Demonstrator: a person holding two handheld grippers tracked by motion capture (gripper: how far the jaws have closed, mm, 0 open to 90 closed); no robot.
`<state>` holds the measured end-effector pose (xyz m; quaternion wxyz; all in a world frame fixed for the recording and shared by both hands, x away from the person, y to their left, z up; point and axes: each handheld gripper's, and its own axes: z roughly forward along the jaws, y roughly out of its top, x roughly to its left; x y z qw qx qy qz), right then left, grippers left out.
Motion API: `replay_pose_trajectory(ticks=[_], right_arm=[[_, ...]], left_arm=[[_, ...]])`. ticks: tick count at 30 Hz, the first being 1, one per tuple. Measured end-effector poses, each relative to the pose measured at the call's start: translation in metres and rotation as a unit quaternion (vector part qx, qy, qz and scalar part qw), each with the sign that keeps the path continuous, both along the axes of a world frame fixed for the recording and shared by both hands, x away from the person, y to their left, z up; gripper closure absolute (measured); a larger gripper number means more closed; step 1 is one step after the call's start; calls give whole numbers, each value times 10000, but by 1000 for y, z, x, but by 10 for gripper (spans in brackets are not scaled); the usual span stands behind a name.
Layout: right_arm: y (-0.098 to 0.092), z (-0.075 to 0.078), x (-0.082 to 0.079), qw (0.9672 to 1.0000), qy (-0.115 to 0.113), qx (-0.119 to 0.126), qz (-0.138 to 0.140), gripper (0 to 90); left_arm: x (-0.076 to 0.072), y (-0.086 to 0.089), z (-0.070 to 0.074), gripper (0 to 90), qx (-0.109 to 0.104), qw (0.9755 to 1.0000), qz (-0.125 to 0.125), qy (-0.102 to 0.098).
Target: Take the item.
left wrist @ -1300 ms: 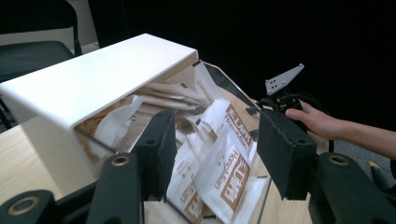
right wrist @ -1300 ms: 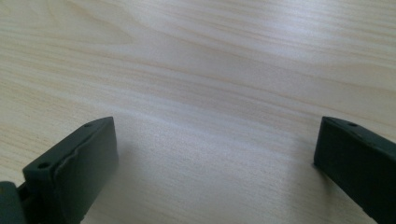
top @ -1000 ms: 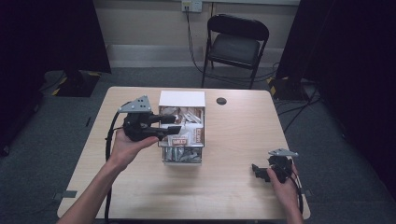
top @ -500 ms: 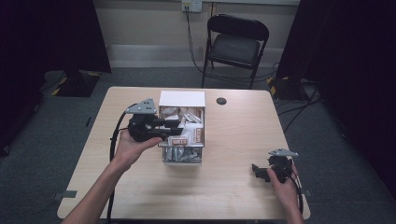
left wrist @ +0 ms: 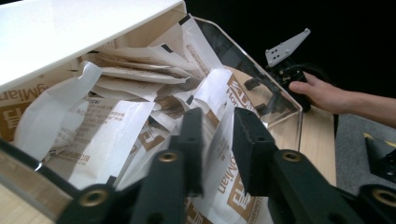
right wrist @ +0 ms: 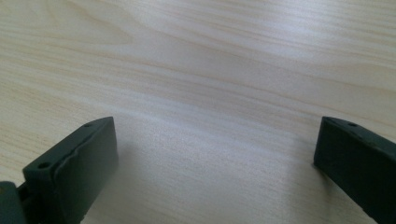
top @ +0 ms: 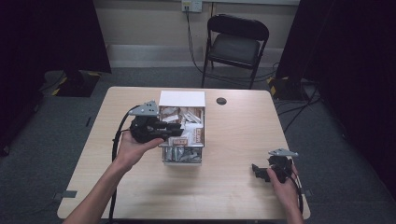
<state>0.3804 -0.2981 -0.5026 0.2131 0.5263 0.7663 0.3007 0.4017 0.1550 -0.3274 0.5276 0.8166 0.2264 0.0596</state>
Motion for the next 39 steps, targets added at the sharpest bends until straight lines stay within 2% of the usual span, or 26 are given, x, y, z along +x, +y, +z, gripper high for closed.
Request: replay_pose_trajectory(ticks=[5,10,17,27,30,35,39], right_arm=[[0,0,0,10000,0,-1,1,0],[0,0,0,10000,0,0,0,0],[0,0,0,10000,0,0,1,0],[0,0,0,10000,0,0,1,0],[0,0,0,10000,1,0,1,0],[0,0,0,10000,0,0,1,0],[0,0,0,10000,0,1,1,0]], left_arm=[[-1,4,2,851,-103,9999,-105,53],[-4,4,5,893,-60,9999,-137,17],[-9,1,8,900,-118,9995,-301,50],[-13,-3,7,863,-244,9982,-514,197],[-12,-6,6,827,-110,9989,-429,126],[-9,-11,4,772,-80,9990,-411,157],[-9,-11,3,774,-48,9986,-505,163]])
